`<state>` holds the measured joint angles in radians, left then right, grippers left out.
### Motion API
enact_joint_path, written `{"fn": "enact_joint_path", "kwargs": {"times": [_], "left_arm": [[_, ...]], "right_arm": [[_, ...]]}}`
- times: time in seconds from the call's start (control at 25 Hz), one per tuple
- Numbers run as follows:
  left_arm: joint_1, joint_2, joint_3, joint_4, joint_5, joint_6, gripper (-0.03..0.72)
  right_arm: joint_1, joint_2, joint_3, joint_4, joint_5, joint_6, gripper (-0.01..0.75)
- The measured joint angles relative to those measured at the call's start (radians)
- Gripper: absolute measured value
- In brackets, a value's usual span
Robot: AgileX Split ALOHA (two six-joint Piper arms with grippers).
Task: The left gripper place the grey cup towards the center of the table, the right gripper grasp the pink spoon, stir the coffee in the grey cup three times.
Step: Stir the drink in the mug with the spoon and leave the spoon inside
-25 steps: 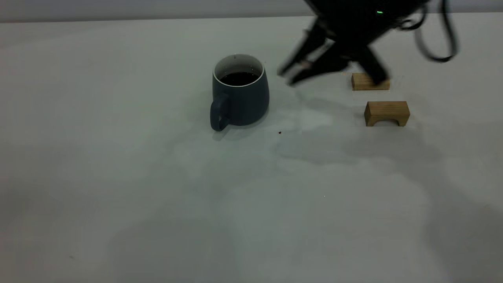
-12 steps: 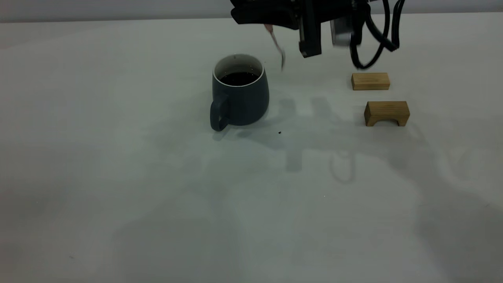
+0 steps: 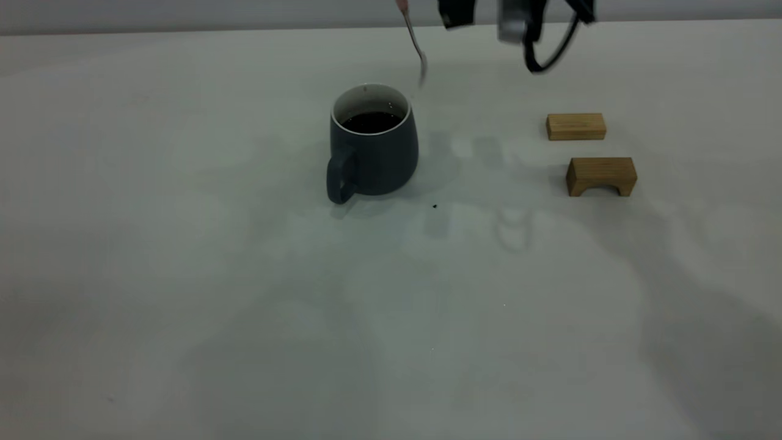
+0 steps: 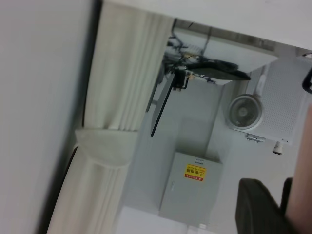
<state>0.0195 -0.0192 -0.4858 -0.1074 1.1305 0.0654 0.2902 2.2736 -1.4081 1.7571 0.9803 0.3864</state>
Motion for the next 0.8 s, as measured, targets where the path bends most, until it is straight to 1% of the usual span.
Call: {"fn": "enact_joint_path", "kwargs": {"times": [0.12, 0.24, 0.48, 0.68, 0.8], "left_arm": [[0.0, 0.0, 0.0, 0.0, 0.0, 0.0, 0.528], [0.0, 0.0, 0.0, 0.0, 0.0, 0.0, 0.528], [0.0, 0.0, 0.0, 0.0, 0.0, 0.0, 0.528], [0.0, 0.0, 0.0, 0.0, 0.0, 0.0, 0.528], [0.0, 0.0, 0.0, 0.0, 0.0, 0.0, 0.528]], "right_arm": [[0.009, 0.073, -0.11, 0.002, 0.015, 0.009, 0.12], [0.03, 0.149, -0.173, 0.001, 0.037, 0.065, 0.12], [0.05, 0.233, -0.19, 0.0, 0.055, 0.099, 0.12], [0.05, 0.305, -0.191, 0.0, 0.014, 0.099, 0.12], [0.055, 0.331, -0.216, 0.004, 0.052, 0.099, 0.12]]}}
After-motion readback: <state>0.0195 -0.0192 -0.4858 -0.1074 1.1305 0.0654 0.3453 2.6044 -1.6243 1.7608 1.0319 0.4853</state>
